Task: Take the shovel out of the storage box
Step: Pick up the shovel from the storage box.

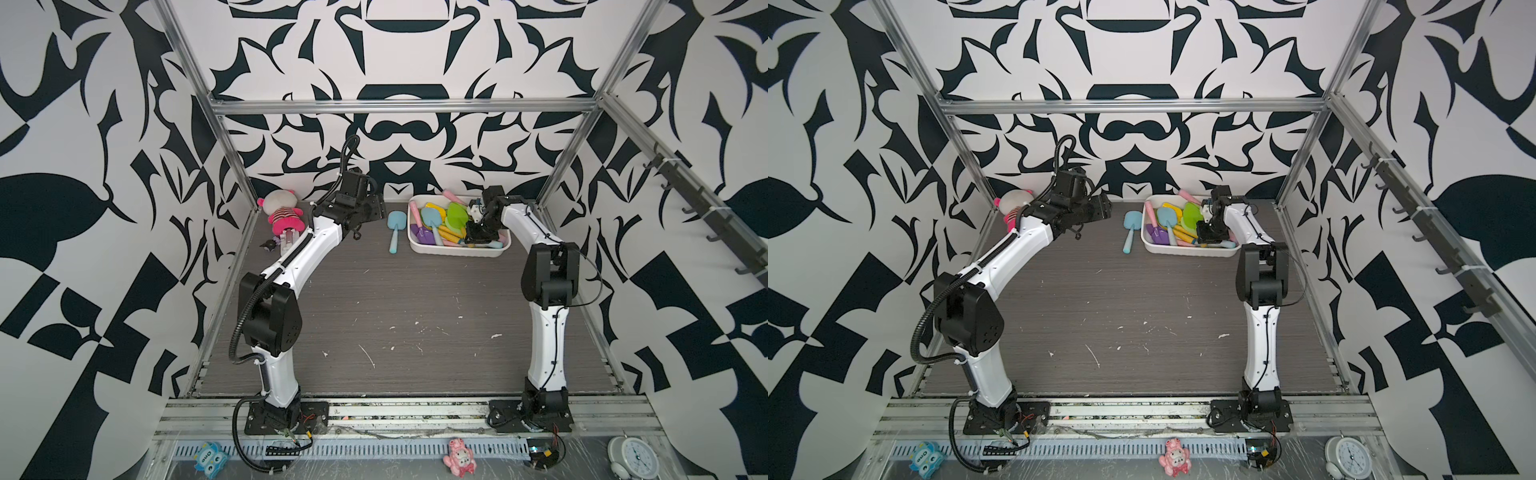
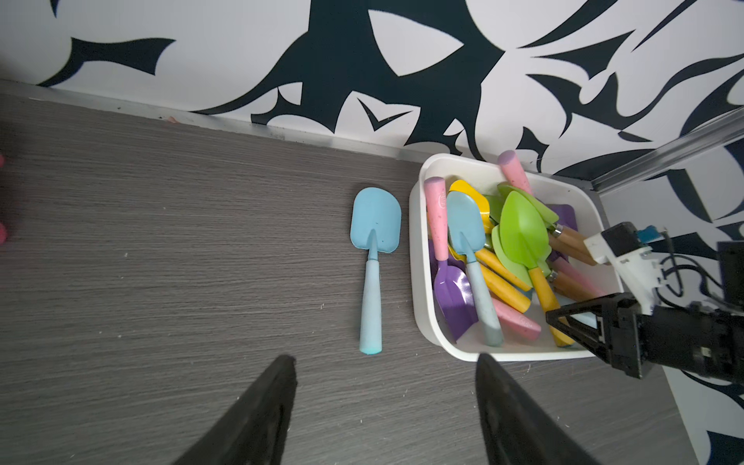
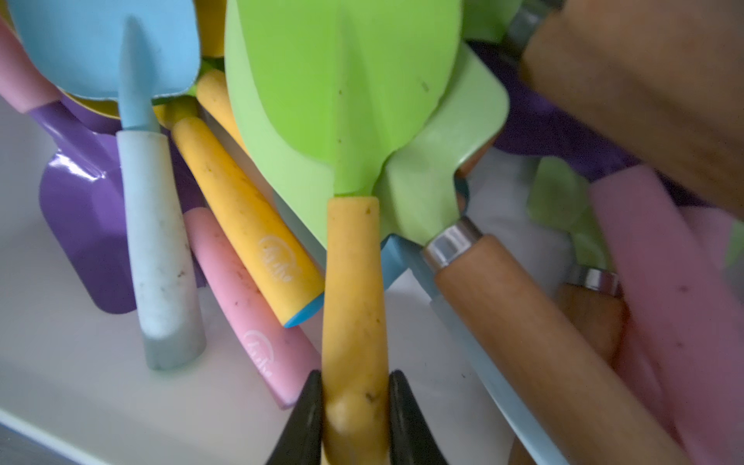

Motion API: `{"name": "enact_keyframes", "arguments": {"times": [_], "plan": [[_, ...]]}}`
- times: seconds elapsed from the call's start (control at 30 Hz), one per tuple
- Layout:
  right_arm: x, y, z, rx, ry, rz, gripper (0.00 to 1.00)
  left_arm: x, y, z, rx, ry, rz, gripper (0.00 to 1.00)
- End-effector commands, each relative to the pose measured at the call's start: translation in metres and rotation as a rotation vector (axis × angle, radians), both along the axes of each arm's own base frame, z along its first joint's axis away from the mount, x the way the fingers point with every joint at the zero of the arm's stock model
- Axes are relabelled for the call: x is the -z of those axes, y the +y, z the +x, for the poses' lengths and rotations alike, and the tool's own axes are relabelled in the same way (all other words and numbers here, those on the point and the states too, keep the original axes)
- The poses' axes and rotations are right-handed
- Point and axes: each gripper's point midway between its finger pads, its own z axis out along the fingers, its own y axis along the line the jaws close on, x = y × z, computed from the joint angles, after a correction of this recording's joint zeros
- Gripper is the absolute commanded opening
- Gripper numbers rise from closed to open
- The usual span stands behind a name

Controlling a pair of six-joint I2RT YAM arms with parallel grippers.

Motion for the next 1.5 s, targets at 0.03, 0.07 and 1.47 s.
{"name": "enact_keyframes", "arguments": {"times": [0.03,0.07,1.47], "plan": [[-0.045,0.004,-0.01,-0.016,-0.057,-0.005,0.05,-0.03,0.001,-0.008,-0.003,-0.048,-0.066,0.73],[-0.049,0.005,-0.012,-0.016,-0.062,0.001,0.03,-0.032,0.0,-0.009,-0.001,-0.05,-0.077,0.73],[-0.19,0.139,-0.122,0.017,-0.25,0.361,0.0,-0.008,-0.145,0.003,0.329,-0.018,-0.544,0.67]]}}
